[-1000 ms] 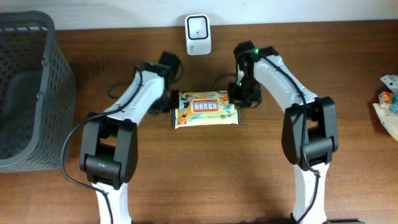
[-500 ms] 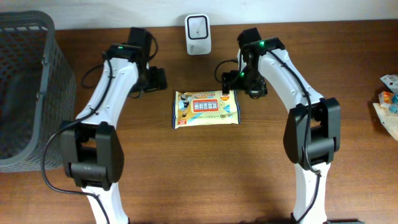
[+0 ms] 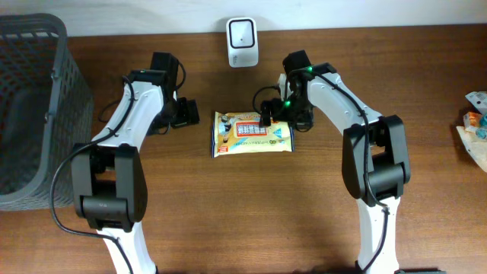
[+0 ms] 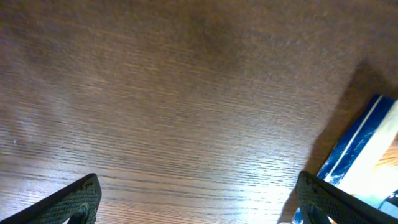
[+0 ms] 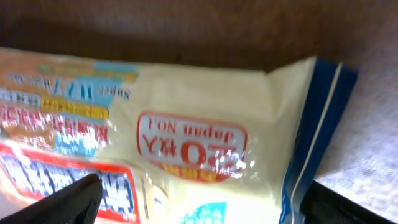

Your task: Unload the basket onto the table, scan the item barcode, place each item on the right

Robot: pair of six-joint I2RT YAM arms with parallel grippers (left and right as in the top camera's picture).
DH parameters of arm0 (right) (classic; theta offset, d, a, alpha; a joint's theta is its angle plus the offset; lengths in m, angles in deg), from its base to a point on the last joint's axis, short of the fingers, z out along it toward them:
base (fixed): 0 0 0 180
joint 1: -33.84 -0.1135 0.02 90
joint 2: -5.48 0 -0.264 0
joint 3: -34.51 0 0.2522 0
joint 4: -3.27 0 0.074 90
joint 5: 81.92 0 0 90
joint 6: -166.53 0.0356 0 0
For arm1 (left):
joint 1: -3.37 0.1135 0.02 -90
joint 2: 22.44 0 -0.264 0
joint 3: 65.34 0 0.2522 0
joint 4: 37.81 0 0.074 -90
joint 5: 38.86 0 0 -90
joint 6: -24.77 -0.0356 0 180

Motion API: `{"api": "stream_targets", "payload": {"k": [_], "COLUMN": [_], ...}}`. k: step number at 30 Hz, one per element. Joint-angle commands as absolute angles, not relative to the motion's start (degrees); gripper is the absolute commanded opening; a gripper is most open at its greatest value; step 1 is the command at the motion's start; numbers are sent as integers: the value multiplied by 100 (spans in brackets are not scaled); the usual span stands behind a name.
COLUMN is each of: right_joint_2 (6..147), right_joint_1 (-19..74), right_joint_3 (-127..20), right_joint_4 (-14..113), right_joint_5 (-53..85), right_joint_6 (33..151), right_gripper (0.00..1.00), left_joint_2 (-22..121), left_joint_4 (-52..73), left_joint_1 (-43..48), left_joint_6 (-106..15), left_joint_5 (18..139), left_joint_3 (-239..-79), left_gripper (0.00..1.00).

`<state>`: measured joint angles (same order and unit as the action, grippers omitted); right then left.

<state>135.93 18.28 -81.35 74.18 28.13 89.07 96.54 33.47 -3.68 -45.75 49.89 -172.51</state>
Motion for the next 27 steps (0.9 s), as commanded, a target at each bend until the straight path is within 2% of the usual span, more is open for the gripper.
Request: {"api": "stream_targets", "payload": {"k": [1,7,12,15,16,17,27], "right_joint_2": [13668,13067,12927,13078,13172,13250,14098], "right_joint_1": [1783,1758,1734,1728,1728,1728,1496], "right_joint_3": [-8061,-8758,-9278,-9272,-9272,-9272,-9267], "right_joint_4": [7990,8911,8080,7411,7256,7151,6972], "right_joint_5": [2811,1615,1622,1683,1685,1685,1961], "right_joint_6": [8723,8321,7759,8026,8203,8413,8649], "right_gripper": [100,98,99,36,17,6,4], "left_joint_2": [9582,9582,9582,9582,9582,9582,9582], "left_joint_4": [3321,3212,3196,3196,3196,3196,3196], "left_joint_1": [-359,-359,-359,-359,-359,-359,-359], "left_joint_6": [-4560,-4557,-4557,-4557,-4557,-4557,-4557], "left_joint_5": [5041,5030,5030,5032,5032,5030,5032], "left_joint_3": [-17176,-17176,-17176,-17176,-17176,-17176,-17176], "left_gripper": [99,99,99,99,99,99,99]}}
